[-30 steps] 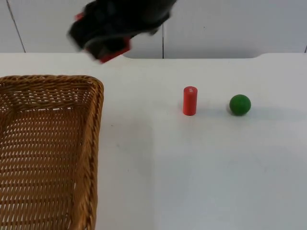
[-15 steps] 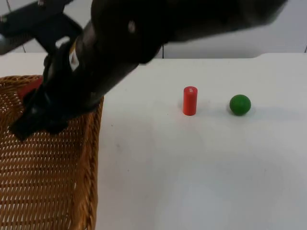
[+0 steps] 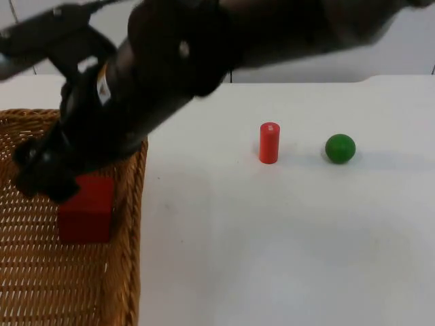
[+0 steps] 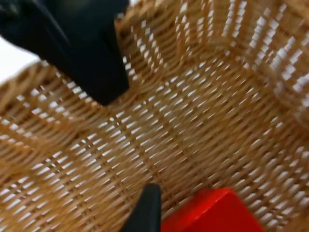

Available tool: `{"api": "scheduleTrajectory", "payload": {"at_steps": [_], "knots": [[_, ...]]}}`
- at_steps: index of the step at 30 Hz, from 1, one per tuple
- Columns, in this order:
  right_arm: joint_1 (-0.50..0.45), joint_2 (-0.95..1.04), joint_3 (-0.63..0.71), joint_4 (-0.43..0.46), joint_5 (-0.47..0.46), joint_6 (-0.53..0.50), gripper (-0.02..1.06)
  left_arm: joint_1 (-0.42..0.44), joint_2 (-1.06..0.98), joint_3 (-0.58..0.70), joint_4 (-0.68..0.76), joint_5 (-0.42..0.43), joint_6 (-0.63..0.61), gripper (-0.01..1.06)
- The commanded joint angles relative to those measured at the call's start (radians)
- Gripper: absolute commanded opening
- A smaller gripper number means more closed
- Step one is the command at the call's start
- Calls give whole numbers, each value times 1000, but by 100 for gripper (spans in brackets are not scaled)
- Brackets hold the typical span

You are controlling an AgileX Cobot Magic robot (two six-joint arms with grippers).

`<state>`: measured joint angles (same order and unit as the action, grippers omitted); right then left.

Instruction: Pick up the basket with the left hand and place the object to the left of the red cylinder into the basket with the right hand.

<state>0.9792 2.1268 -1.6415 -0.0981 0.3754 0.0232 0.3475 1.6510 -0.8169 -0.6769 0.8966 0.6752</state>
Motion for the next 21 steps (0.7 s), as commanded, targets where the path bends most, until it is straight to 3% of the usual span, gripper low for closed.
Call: {"api": "scheduleTrajectory", "payload": {"at_steps": [1,7,14,21], "knots": [[7,-60,-3,-14,35,-8,83,3,-6,-7,-35,16,-3,0],[-45,-248,12,-54,181,18,83,3,-6,-7,-36,15,-1,0],[-128,-513,198,-54,176,41,83,3,-6,-7,-38,12,-1,0],[-170,-870,480,-56,178,41,83,3,-6,-7,-44,10,-1,0]]}}
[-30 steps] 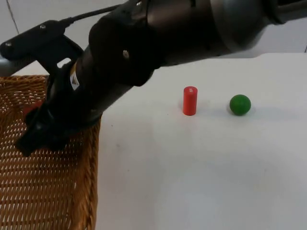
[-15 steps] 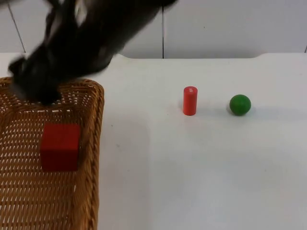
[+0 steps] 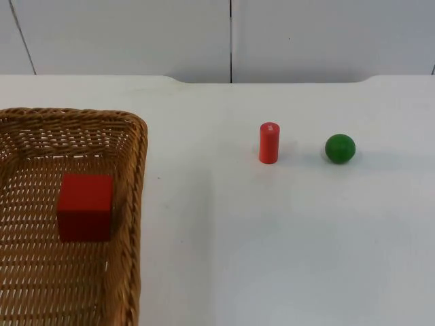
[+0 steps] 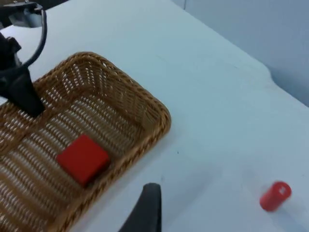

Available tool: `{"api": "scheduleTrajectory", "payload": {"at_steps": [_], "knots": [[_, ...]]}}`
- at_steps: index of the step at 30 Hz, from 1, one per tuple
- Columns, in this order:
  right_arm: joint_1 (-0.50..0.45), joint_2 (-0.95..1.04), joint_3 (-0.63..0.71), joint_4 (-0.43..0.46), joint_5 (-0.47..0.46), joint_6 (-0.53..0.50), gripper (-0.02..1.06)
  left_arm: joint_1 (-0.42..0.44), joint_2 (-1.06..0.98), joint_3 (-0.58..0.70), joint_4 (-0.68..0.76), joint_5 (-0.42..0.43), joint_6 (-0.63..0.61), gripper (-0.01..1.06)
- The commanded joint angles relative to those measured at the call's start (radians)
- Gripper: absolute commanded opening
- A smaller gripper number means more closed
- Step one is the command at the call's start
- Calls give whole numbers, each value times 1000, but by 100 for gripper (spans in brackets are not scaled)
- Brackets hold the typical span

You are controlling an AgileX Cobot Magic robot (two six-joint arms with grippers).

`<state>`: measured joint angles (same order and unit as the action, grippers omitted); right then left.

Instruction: Pick up the basket with the left hand and place the object to the left of the red cylinder into the basket with the right hand.

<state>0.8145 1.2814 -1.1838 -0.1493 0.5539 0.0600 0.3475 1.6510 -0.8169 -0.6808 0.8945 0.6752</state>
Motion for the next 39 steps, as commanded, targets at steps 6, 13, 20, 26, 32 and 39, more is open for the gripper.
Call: {"api": "scheduleTrajectory", "payload": {"at_steps": [6,13,20,26,32,39], "knots": [[-5,-330,216,-5,9,4,83,1,-6,-7,-40,9,-1,0],[-5,-530,338,-39,10,4,83,0,-6,-7,-46,10,-1,0],[-5,-549,347,-93,33,4,83,-12,-6,-7,-59,13,-1,0],[-5,-547,347,-110,33,39,83,-155,-6,-7,-61,-93,-42,0],[-5,-547,359,-115,22,46,83,-303,60,-44,-145,-237,-89,0],[-5,-547,387,-112,5,46,83,-415,209,-137,-228,-253,-89,0]]}}
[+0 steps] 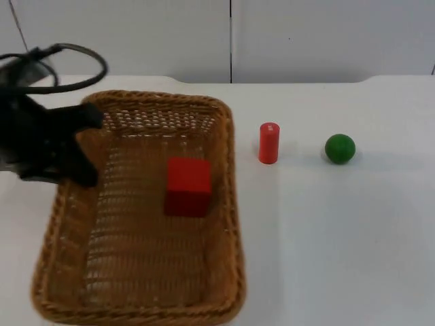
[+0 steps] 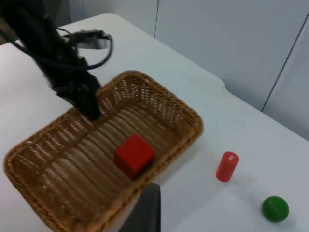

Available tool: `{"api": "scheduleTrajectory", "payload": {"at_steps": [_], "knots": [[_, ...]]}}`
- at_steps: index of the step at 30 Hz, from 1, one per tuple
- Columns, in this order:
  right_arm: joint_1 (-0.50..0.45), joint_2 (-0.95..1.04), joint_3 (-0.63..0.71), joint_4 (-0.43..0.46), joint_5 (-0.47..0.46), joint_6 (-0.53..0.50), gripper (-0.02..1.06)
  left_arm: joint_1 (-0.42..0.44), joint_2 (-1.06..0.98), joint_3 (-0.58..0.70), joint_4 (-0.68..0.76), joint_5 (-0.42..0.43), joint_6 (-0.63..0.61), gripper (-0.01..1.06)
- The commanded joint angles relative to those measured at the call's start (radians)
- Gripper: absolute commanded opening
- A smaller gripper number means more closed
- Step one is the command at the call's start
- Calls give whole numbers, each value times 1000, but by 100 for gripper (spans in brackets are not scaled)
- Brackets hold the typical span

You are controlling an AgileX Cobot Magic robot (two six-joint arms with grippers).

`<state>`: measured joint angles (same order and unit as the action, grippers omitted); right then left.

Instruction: Pick up the basket with the left hand and place the object to the left of the red cylinder into the basket with the right hand.

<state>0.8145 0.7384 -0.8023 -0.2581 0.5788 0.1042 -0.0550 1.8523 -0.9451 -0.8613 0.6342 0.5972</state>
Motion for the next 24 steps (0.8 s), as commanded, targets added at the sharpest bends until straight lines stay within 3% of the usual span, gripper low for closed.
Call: {"api": "scheduleTrajectory", "payload": {"at_steps": [1,14,17,21,22,23,24], "knots": [[-5,-4,7,-5,-23,2,83,-29,36,-25,-55,7,-11,0],[-5,-4,7,-28,-23,8,83,-71,205,-40,-91,-43,-3,0],[-5,-4,7,-28,-23,8,83,-71,205,-40,-91,-38,0,8],[-5,-4,7,-28,-23,8,83,-71,205,-40,-86,-11,8,47],[-5,-4,7,-28,-23,8,83,-71,205,-40,-86,-11,8,47],[-5,-4,7,-28,-23,8,83,-71,198,-40,-64,-10,8,64],[-5,-4,7,-28,-23,8,83,-71,191,-40,-48,-13,8,71]]}}
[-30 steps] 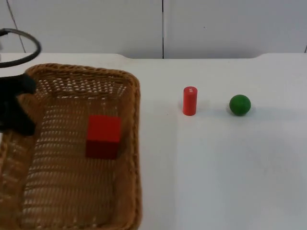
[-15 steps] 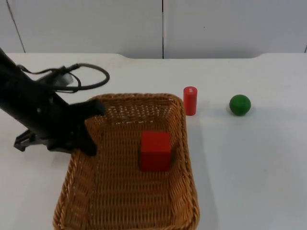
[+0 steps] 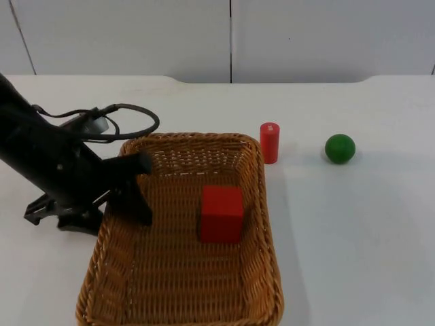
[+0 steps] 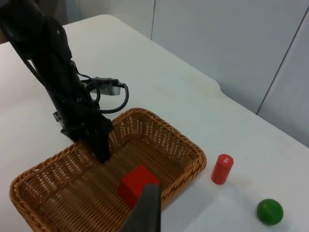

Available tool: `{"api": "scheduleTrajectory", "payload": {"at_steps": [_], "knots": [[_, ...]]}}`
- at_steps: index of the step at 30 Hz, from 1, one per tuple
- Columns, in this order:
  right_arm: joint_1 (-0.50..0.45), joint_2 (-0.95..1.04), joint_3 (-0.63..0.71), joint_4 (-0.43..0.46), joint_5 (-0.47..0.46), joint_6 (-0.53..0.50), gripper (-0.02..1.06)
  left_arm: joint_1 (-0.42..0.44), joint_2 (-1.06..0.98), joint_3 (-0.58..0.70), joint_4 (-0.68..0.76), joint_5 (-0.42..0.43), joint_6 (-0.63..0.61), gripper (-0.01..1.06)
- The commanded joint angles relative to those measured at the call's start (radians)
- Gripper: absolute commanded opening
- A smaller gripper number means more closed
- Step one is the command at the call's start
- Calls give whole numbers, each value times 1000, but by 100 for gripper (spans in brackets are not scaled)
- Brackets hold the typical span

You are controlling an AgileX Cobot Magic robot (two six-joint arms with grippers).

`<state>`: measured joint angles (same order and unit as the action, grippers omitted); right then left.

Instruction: Pick up the basket with the left hand and place the object to the left of the red cylinder into the basket with the right hand.

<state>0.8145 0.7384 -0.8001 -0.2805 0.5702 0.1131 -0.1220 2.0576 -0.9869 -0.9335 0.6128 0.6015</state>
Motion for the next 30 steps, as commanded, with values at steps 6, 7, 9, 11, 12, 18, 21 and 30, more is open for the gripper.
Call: {"api": "scheduleTrajectory", "payload": {"at_steps": [6,7,9,11,12,18,21,30], "knots": [[-5,-6,5,-5,-14,-1,83,-4,-78,1,186,-27,-42,84],[-5,-6,5,-5,-14,-1,83,-4,-78,1,186,-27,-42,84],[-5,-6,5,-5,-14,-1,83,7,-119,1,234,-31,-85,84],[-5,-6,5,-5,-14,-1,83,26,-167,1,258,-34,-107,84],[-5,-6,5,-5,-14,-1,83,34,-198,1,265,-32,-114,84],[-5,-6,5,-5,-14,-1,83,65,-360,1,307,5,-135,84],[-5,-6,5,-5,-14,-1,83,64,-479,1,350,10,-165,84],[-5,-38,5,-5,-14,-1,83,64,-730,4,368,46,-165,84]]}}
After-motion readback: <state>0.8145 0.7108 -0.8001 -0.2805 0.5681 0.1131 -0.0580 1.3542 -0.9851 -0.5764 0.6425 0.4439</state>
